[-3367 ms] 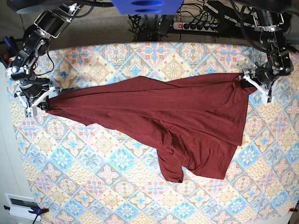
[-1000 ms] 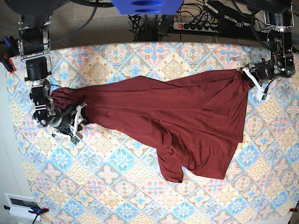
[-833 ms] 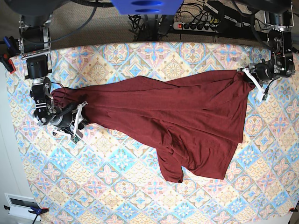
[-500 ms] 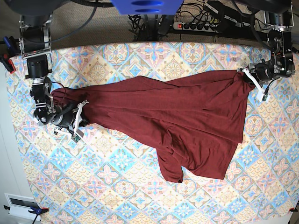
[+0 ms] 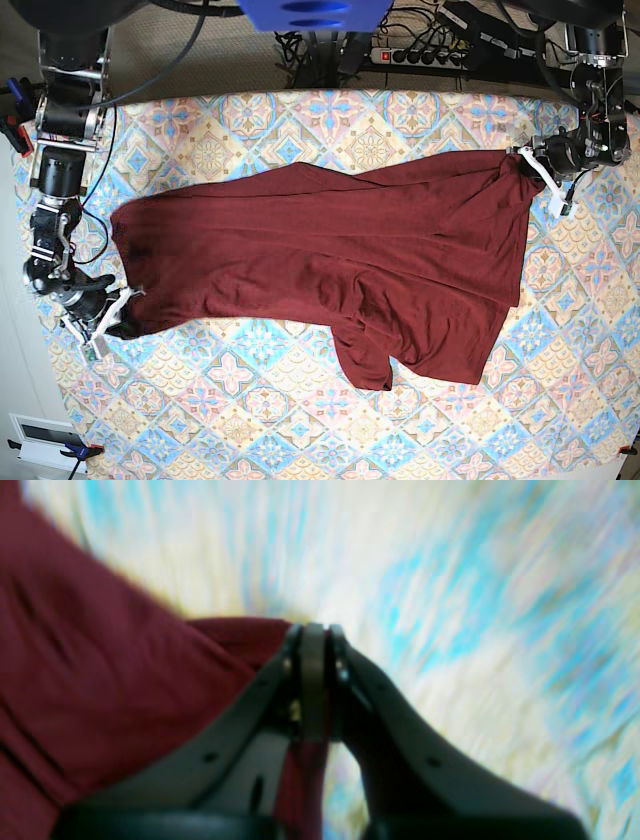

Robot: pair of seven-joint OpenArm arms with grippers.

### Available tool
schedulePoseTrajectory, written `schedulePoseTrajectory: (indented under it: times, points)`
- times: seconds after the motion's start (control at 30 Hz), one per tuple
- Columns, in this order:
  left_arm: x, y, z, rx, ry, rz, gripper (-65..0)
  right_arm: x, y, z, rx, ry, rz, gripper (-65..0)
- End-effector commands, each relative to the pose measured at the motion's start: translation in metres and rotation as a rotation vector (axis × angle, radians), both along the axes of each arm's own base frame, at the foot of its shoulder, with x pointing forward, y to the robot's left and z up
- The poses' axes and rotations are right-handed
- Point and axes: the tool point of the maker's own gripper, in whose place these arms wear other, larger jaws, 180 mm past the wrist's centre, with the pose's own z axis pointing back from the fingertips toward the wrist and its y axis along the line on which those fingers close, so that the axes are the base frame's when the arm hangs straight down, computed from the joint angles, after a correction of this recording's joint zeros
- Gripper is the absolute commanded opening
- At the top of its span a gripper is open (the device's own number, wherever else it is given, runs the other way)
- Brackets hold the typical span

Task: Layout the t-shirt on the table in an organized manner, then fold the t-shirt properly
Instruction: 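Release and regrasp the shirt edge lower with the right gripper, then drag the grasped shirt edge with the right gripper back toward the robot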

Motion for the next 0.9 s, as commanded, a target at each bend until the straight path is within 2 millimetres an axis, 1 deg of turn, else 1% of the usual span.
schedulePoseTrajectory:
  times: [0.0,0.13,0.2,0.27,0.33,0.4,0.47,0.57,0.6,0.67,0.7,0.77,0.83,0.87]
  points:
    - [0.008,0.007,0.01,0.017,-0.032,-0.001,-65.0,0.0,-0.014,0.005,-0.014,-0.01,-0.021,-65.0]
    - [0.008,0.007,0.01,0.015,-0.032,-0.001,-65.0,0.004,-0.016,0.007,0.019,-0.055,-0.045,-65.0]
    - [0.008,0.007,0.01,0.015,-0.032,-0.001,-65.0,0.004,-0.016,0.004,0.028,-0.056,-0.047,-65.0]
    - [0.008,0.007,0.01,0.015,-0.032,-0.001,-65.0,0.002,-0.018,-0.001,0.001,-0.045,-0.043,-65.0]
    - [0.007,0.007,0.009,0.014,-0.031,-0.001,-65.0,-0.001,-0.021,-0.008,-0.059,-0.019,-0.03,-63.6]
    - [0.007,0.007,0.009,0.014,-0.031,-0.001,-65.0,-0.004,-0.028,-0.014,-0.123,0.008,-0.033,-59.1]
    - [0.007,0.007,0.009,0.014,-0.031,-0.001,-65.0,-0.004,-0.036,-0.016,-0.163,0.015,-0.059,-51.5]
    - [0.007,0.006,0.009,0.014,-0.03,-0.002,-65.0,-0.006,-0.035,-0.017,-0.179,0.035,-0.05,-43.9]
    - [0.007,0.007,0.009,0.014,-0.03,0.0,-65.0,-0.004,-0.032,-0.011,-0.191,0.027,-0.029,-42.2]
    - [0.007,0.007,0.009,0.014,-0.03,0.0,-65.0,0.005,-0.02,0.017,-0.228,-0.036,0.028,-40.4]
    - [0.007,0.007,0.009,0.014,-0.03,0.0,-65.0,0.001,-0.016,0.019,-0.243,-0.043,0.045,-40.5]
    - [0.007,0.007,0.009,0.014,-0.029,0.003,-65.0,-0.019,-0.008,0.007,-0.244,-0.029,0.066,-41.2]
    - [0.007,0.005,0.008,0.01,-0.028,0.004,-64.9,-0.032,-0.002,0.011,-0.226,-0.061,0.076,-41.5]
    - [0.007,0.002,0.007,0.002,-0.031,0.009,-64.9,-0.041,0.002,0.009,-0.22,-0.062,0.084,-41.5]
